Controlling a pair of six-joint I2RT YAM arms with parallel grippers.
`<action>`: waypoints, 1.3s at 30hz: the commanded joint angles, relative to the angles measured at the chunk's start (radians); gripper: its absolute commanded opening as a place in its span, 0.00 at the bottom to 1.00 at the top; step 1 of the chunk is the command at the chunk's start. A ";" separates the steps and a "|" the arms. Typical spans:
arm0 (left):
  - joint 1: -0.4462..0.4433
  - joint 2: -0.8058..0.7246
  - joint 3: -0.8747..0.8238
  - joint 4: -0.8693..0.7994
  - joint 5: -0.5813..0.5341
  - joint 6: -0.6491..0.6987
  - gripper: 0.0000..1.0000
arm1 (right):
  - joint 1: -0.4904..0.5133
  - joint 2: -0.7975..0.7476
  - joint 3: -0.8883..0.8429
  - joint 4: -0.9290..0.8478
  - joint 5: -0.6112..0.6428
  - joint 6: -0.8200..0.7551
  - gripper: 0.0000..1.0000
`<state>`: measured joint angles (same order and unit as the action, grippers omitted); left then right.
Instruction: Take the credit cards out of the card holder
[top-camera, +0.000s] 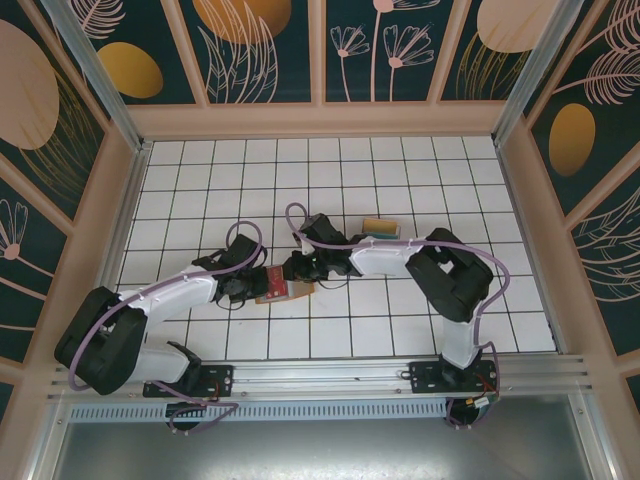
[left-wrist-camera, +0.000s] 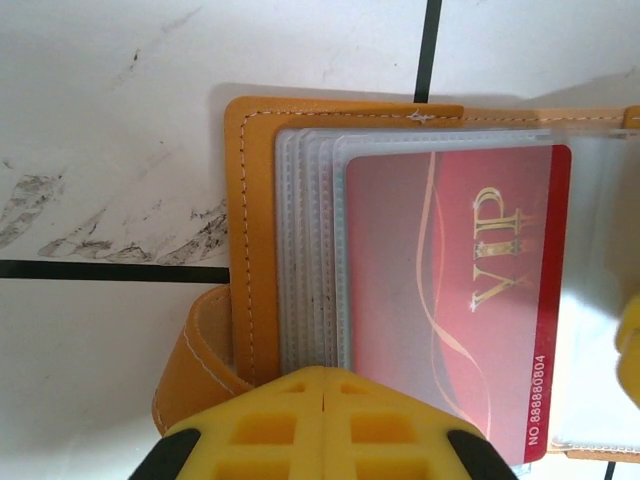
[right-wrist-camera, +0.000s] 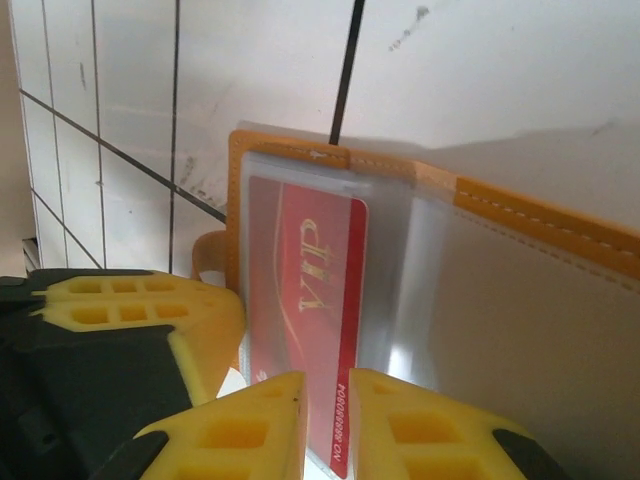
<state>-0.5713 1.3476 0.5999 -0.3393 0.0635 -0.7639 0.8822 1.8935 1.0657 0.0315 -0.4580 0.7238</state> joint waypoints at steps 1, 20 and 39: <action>0.007 0.012 -0.014 0.008 0.015 -0.011 0.07 | -0.010 0.025 -0.007 0.034 -0.044 0.018 0.19; 0.005 0.013 -0.020 0.014 0.025 -0.015 0.06 | -0.009 0.074 0.018 0.034 -0.078 0.014 0.17; 0.006 0.028 -0.014 0.003 0.014 -0.017 0.00 | -0.012 0.060 0.021 -0.007 -0.043 0.003 0.00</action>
<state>-0.5694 1.3518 0.5945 -0.3241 0.0742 -0.7681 0.8764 1.9476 1.0721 0.0448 -0.5091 0.7364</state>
